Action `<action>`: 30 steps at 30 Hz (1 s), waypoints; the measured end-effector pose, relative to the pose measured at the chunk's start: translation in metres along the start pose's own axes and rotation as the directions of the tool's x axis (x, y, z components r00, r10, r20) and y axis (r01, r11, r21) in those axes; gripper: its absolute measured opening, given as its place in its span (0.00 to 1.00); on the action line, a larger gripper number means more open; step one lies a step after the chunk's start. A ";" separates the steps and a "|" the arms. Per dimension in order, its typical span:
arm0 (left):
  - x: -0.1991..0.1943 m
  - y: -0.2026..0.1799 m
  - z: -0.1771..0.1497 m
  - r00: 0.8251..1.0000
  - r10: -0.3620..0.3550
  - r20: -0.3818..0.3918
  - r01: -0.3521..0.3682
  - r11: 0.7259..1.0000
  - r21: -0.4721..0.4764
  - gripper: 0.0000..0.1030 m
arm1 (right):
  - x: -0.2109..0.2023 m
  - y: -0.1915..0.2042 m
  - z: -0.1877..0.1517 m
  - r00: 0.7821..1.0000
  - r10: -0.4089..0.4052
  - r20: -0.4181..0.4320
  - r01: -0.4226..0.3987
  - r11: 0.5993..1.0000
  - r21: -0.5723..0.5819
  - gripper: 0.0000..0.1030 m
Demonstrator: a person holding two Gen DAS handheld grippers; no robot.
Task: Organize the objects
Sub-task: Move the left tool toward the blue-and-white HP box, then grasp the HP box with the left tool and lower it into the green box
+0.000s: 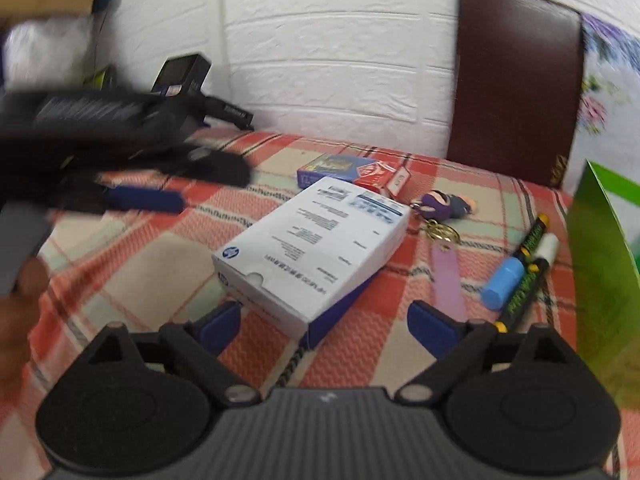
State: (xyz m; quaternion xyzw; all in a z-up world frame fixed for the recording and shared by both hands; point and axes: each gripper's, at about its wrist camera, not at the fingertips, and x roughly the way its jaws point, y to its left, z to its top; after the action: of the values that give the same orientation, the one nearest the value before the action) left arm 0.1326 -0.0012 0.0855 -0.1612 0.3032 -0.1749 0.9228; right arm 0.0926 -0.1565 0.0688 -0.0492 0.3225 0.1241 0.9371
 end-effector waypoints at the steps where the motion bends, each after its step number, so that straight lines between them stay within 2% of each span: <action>1: 0.007 -0.004 0.002 1.000 -0.001 -0.010 0.002 1.000 0.018 0.74 | 0.007 0.003 0.002 1.000 -0.017 -0.004 0.017 1.000 -0.020 0.92; 3: 0.020 -0.011 0.003 1.000 0.010 -0.029 -0.009 0.999 0.046 0.70 | 0.020 0.002 0.007 1.000 -0.022 -0.020 0.021 0.999 -0.025 0.94; 5: 0.030 -0.011 0.002 0.998 0.015 -0.060 -0.012 0.998 0.062 0.61 | 0.029 -0.001 0.013 1.000 -0.004 -0.024 0.004 1.000 -0.007 0.93; 6: 0.037 -0.011 0.000 0.996 0.013 -0.090 -0.007 0.998 0.065 0.50 | 0.031 0.000 0.016 1.000 0.009 -0.022 -0.010 1.000 -0.010 0.89; 7: 0.038 -0.009 -0.002 0.995 -0.013 -0.096 0.018 0.998 0.053 0.48 | 0.034 0.001 0.018 1.000 0.023 -0.020 -0.024 0.999 -0.022 0.85; 8: 0.038 -0.007 -0.002 0.995 -0.030 -0.099 0.034 0.999 0.035 0.47 | 0.035 0.004 0.018 0.999 0.031 -0.018 -0.032 0.999 -0.038 0.85; 10: 0.033 -0.007 -0.003 0.994 -0.018 -0.107 0.022 0.999 0.038 0.45 | 0.032 0.009 0.017 1.000 0.027 -0.010 -0.028 0.997 -0.066 0.82; 13: 0.017 -0.008 -0.010 0.991 -0.012 -0.133 0.016 0.999 0.031 0.44 | 0.021 0.015 0.010 0.999 0.048 -0.019 -0.050 0.994 -0.097 0.79; 16: -0.008 -0.015 -0.030 0.989 -0.015 -0.145 0.021 0.999 0.044 0.45 | 0.000 0.023 -0.006 0.997 0.077 -0.032 -0.081 0.985 -0.150 0.79; 21: -0.054 -0.019 -0.076 0.979 -0.096 -0.179 0.093 0.995 -0.024 0.45 | -0.056 0.033 -0.048 0.992 0.124 -0.033 -0.128 0.957 -0.260 0.79; 25: -0.066 -0.048 -0.103 0.969 -0.146 -0.198 0.143 0.989 -0.031 0.44 | -0.099 0.026 -0.079 0.996 0.085 -0.020 -0.087 0.964 -0.251 0.79; 30: -0.054 -0.109 -0.123 0.943 -0.208 -0.258 0.234 0.970 0.072 0.44 | -0.135 -0.012 -0.105 1.000 -0.028 -0.012 0.026 0.992 -0.125 0.79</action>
State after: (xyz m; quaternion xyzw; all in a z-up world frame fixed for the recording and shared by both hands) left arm -0.0082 -0.0991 0.0624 -0.1241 0.3870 -0.3114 0.8590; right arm -0.0694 -0.2137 0.0698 -0.1131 0.3200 0.1310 0.9315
